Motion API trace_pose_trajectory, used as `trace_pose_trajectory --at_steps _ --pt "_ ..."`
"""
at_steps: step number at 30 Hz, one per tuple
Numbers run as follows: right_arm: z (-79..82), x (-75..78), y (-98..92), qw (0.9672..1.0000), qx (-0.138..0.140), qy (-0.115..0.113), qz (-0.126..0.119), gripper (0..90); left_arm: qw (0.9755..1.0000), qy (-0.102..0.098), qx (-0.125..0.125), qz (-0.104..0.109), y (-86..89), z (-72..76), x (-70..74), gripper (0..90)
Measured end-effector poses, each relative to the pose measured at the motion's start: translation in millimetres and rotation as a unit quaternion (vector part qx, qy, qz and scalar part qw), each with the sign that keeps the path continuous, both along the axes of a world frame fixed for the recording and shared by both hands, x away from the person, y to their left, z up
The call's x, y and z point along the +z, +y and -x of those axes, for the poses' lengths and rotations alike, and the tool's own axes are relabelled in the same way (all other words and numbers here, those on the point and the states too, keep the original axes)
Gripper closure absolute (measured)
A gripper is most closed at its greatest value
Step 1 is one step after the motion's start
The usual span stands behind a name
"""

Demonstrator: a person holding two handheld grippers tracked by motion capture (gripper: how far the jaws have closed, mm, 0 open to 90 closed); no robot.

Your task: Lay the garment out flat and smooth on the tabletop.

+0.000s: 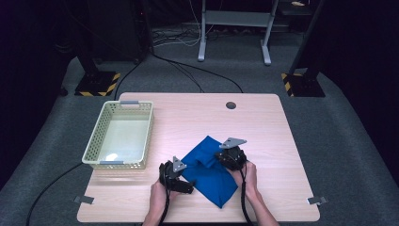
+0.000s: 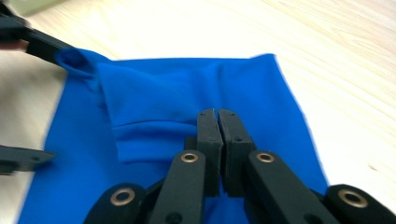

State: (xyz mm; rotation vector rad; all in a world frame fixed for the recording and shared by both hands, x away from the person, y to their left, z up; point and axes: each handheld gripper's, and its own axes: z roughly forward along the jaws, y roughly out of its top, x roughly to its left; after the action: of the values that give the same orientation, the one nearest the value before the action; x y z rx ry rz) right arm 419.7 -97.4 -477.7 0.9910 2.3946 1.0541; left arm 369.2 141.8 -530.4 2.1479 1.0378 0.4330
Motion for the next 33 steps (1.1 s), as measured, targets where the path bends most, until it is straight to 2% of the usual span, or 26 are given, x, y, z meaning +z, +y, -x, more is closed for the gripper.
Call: trace_pose_trajectory --at_steps 3,5,7,8,9,11,12,13,14,18,20,23,26,28,29,30,31,32,33 --pt "-4.4 0.2 -7.7 0.9998 -0.014 0.000 0.013 88.4 1.0000 0.000 0.000 0.000 0.0 0.0 0.0 0.3" --pt "-7.4 -2.5 -11.8 0.9997 -0.019 0.013 0.011 88.2 1.0000 0.000 -0.001 -0.001 0.1 -0.2 0.1 0.3" --pt "-9.0 -9.0 -10.7 0.9992 -0.015 0.030 0.021 87.6 1.0000 0.000 -0.001 -0.001 0.2 -0.1 0.1 0.4" --pt "-9.0 -9.0 -10.7 0.9992 -0.015 0.030 0.021 87.6 1.0000 0.000 -0.001 -0.001 0.2 -0.1 0.1 0.5" --pt "-8.6 -17.3 -7.3 0.9986 -0.009 0.042 0.030 84.4 1.0000 0.000 -0.001 0.000 0.1 0.0 0.0 0.5" --pt "-7.8 -20.7 -5.7 0.9984 -0.008 0.047 0.032 82.3 1.0000 0.000 -0.001 0.000 0.1 0.0 0.1 0.5" --pt "-5.1 -21.6 -4.4 0.9985 -0.010 0.047 0.026 74.0 1.0000 0.000 -0.001 -0.001 0.2 0.0 0.1 0.5" --pt "-5.1 -21.6 -4.4 0.9985 -0.010 0.047 0.026 74.0 1.0000 0.000 -0.001 -0.001 0.2 0.0 0.1 0.5" --pt "-4.6 -20.0 -4.3 0.9983 -0.011 0.051 0.025 68.3 1.0000 0.000 -0.001 -0.001 0.2 0.0 0.1 0.5" --pt "0.8 -6.7 -0.4 0.9986 -0.014 0.045 0.023 43.4 1.0000 0.000 -0.001 0.000 0.2 0.0 0.1 0.5" --pt "4.7 0.6 7.6 0.9989 -0.009 0.038 0.026 35.5 1.0000 0.000 0.000 0.000 0.0 0.0 0.0 0.5" --pt "14.8 8.8 28.6 0.9993 0.018 0.019 0.028 29.8 1.0000 0.000 0.000 0.001 -0.1 0.1 0.0 0.5" --pt "21.3 7.6 51.6 0.9980 0.044 0.010 0.045 28.7 1.0000 0.000 -0.001 0.000 0.1 0.0 0.0 0.5" --pt "21.7 -0.1 66.5 0.9961 0.050 0.005 0.072 30.2 1.0000 0.000 -0.002 -0.001 0.2 -0.1 0.1 0.5" --pt "21.7 -0.1 66.5 0.9961 0.050 0.005 0.072 30.2 1.0000 0.000 -0.002 -0.001 0.2 -0.1 0.1 0.5" --pt "21.1 -3.8 70.6 0.9953 0.050 0.006 0.083 35.6 1.0000 0.000 -0.001 0.000 0.1 0.1 0.1 0.5" --pt "17.9 -13.4 75.9 0.9937 0.043 0.003 0.103 49.9 1.0000 0.000 -0.001 0.000 0.1 0.0 0.0 0.6" --pt "16.4 -17.2 74.2 0.9943 0.038 0.006 0.100 60.7 1.0000 0.000 -0.001 0.000 0.2 0.0 0.1 0.6" --pt "15.7 -18.9 71.1 0.9954 0.035 0.007 0.089 66.2 1.0000 -0.001 -0.002 -0.001 0.2 0.1 0.1 0.7"
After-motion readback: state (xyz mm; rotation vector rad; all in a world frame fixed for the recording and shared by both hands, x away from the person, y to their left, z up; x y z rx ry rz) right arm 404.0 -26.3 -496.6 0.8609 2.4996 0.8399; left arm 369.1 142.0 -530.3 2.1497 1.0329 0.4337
